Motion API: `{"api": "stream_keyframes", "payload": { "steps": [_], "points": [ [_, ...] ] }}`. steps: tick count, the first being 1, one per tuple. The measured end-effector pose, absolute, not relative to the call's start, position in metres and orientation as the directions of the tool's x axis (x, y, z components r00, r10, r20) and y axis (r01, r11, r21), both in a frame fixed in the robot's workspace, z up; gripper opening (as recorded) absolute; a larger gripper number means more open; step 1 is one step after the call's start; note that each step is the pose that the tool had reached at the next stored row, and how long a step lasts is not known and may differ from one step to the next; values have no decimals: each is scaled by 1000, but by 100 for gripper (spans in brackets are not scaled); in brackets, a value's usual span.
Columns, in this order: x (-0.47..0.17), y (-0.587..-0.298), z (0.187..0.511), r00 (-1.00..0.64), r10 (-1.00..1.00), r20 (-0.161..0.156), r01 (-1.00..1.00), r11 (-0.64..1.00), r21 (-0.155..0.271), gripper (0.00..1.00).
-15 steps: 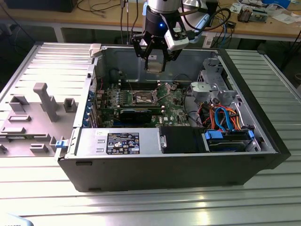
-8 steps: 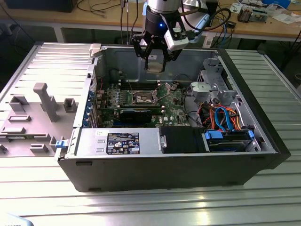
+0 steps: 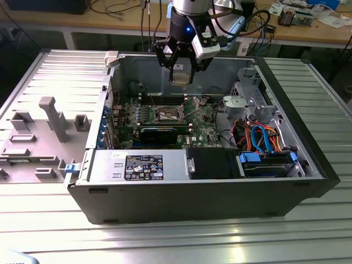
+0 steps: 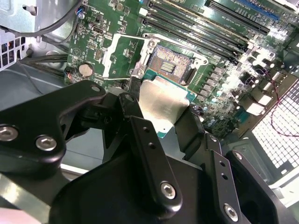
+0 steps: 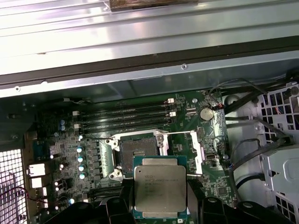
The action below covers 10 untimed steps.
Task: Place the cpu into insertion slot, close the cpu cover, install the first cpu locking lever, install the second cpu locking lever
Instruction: 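Place the cpu into insertion slot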
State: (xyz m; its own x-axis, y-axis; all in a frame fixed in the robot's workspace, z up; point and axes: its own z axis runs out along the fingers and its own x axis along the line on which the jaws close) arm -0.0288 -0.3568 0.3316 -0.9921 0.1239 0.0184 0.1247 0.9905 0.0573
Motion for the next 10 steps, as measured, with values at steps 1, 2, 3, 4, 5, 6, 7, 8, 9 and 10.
{"api": "stream_keyframes", "payload": {
  "steps": [1, 2, 3, 4, 5, 6, 7, 8, 9, 10],
  "points": [
    [-29, -357, 332, -992, 126, 18, 127, 990, 57, 54],
    [-29, -357, 332, -992, 127, 18, 128, 990, 57, 54],
    [-29, -357, 332, -992, 128, 18, 129, 990, 57, 54],
    [-29, -357, 332, -991, 129, 18, 130, 990, 57, 54],
    [-29, -357, 332, -991, 130, 18, 131, 990, 57, 54],
    [-29, -357, 332, -991, 131, 18, 132, 990, 57, 54],
    [-29, -357, 332, -991, 132, 18, 132, 990, 57, 54],
    [-29, -357, 332, -991, 132, 18, 133, 989, 57, 54],
    [-29, -357, 332, -991, 133, 18, 134, 989, 57, 54],
    [-29, -357, 332, -991, 135, 18, 136, 989, 57, 54]
  ]
}}
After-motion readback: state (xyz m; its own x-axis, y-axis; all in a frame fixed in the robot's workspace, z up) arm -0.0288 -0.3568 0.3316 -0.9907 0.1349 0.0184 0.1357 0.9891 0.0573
